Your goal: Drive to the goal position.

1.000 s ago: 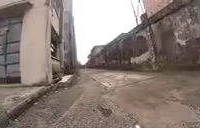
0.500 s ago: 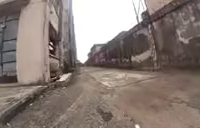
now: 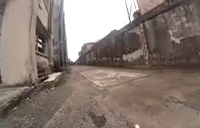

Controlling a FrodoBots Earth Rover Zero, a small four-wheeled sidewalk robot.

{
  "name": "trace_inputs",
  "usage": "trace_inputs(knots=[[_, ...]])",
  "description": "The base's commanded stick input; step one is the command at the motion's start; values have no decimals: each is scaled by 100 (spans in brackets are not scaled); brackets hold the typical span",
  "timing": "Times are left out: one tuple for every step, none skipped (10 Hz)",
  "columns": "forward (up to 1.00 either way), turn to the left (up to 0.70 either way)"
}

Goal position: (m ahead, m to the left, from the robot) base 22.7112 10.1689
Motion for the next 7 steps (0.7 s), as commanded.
trace_inputs(knots=[[30, 0], [30, 0], [30, 0], [30, 0], [30, 0], [30, 0], [30, 0]])
